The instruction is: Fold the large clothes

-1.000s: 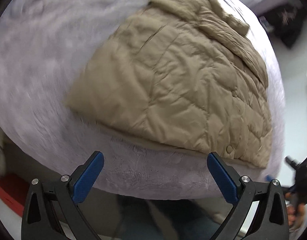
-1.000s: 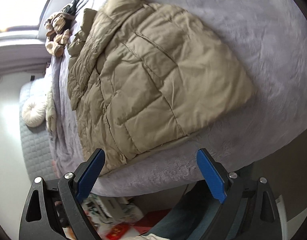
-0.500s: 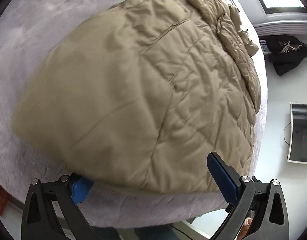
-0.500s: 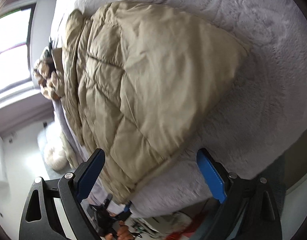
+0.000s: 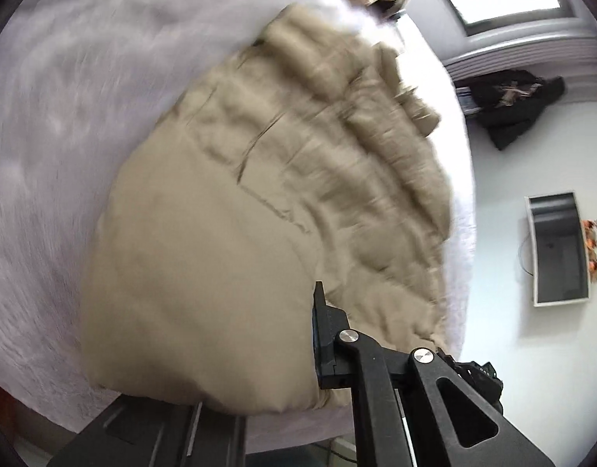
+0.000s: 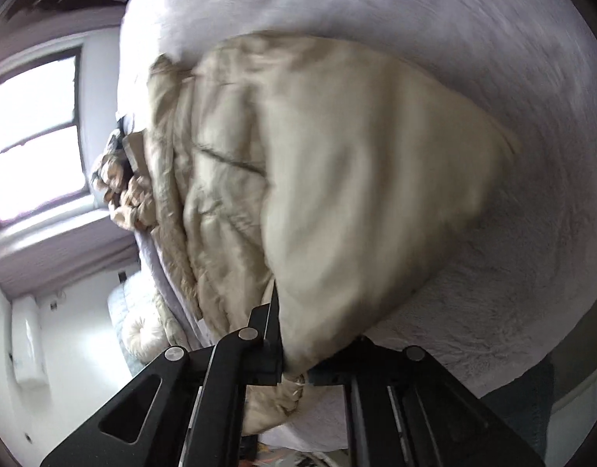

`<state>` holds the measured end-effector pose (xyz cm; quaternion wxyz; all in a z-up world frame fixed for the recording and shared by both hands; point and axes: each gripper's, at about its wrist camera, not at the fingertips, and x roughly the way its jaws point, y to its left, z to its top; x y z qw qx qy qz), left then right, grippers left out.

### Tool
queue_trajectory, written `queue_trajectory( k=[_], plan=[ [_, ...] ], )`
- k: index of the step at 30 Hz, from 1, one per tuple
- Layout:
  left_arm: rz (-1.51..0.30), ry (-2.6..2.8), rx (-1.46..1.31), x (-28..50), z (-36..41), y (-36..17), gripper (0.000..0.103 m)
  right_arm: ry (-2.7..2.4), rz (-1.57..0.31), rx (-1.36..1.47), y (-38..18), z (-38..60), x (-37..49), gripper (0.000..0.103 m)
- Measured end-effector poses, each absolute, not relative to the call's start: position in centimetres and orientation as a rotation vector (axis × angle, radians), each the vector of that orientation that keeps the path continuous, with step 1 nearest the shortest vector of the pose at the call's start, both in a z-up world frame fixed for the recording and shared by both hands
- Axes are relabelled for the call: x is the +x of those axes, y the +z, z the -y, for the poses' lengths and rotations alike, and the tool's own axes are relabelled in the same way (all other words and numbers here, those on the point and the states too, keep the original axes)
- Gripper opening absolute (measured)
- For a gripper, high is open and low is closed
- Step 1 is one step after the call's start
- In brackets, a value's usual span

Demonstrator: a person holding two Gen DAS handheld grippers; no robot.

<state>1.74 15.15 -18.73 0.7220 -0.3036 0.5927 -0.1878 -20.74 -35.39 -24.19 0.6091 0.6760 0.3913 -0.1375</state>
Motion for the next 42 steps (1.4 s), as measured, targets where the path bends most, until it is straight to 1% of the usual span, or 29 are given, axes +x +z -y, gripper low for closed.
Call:
queue_trajectory(
  k=[4, 10, 14, 17, 22, 26, 29, 30, 33, 36, 38, 39, 40, 41, 42],
  plan=[
    [-1.213, -0.452, -0.657, 4.2, -15.0, -14.2, 0.011, -0.232, -0.891, 1.46, -20.5, 36.1, -18.4, 0.008],
    [-1.112, -0.465, -0.617, 9.5, -13.7, -9.7, 0.011, -0.12, -0.86, 1.278, -13.6, 38.2, -11.0, 0.008],
    [-1.067, -0.437, -0.587, 14.8, -12.0, -7.8, 0.011, -0.038, -0.861, 1.132, -9.8, 39.5, -4.2, 0.008],
    [-1.058, -0.407, -0.565, 18.8, -10.5, -7.4, 0.011, 0.008, -0.881, 1.046, -8.3, 40.9, 1.6, 0.008],
    [-1.082, -0.362, -0.53, 25.3, -8.3, -9.3, 0.011, 0.037, -0.922, 0.995, -8.6, 43.1, 9.3, 0.008],
    [-1.146, -0.351, -0.497, 29.4, -7.0, -12.6, 0.011, 0.013, -0.983, 1.005, -11.6, 44.4, 14.2, 0.008],
    [-1.196, -0.367, -0.461, 31.9, -6.1, -15.4, 0.011, -0.023, -1.015, 1.017, -14.2, 45.0, 16.4, 0.008],
    [-1.214, -0.37, -0.448, 32.6, -6.0, -16.4, 0.013, -0.036, -1.02, 1.021, -15.0, 45.1, 16.9, 0.008],
    [-1.274, -0.371, -0.405, 34.4, -5.4, -18.1, 0.015, -0.078, -1.027, 1.049, -17.4, 45.4, 18.2, 0.008],
    [-1.331, -0.406, -0.367, 35.2, -5.0, -17.8, 0.024, -0.116, -1.04, 1.057, -19.2, 45.5, 19.0, 0.01],
    [-1.316, -0.436, -0.341, 34.9, -5.2, -16.5, 0.024, -0.14, -1.04, 1.066, -19.7, 45.6, 19.2, 0.011],
    [-1.307, -0.452, -0.318, 34.7, -5.3, -15.7, 0.028, -0.148, -1.04, 1.071, -19.9, 45.6, 19.3, 0.011],
    [-1.296, -0.466, -0.3, 34.4, -5.4, -15.0, 0.036, -0.15, -1.042, 1.072, -20.0, 45.5, 19.3, 0.011],
    [-1.281, -0.471, -0.287, 34.2, -5.6, -14.3, 0.061, -0.153, -1.047, 1.067, -20.0, 45.5, 19.5, 0.011],
    [-1.25, -0.457, -0.258, 34.0, -5.8, -13.3, 0.088, -0.156, -1.056, 1.057, -20.1, 45.5, 19.6, 0.012]
  ],
)
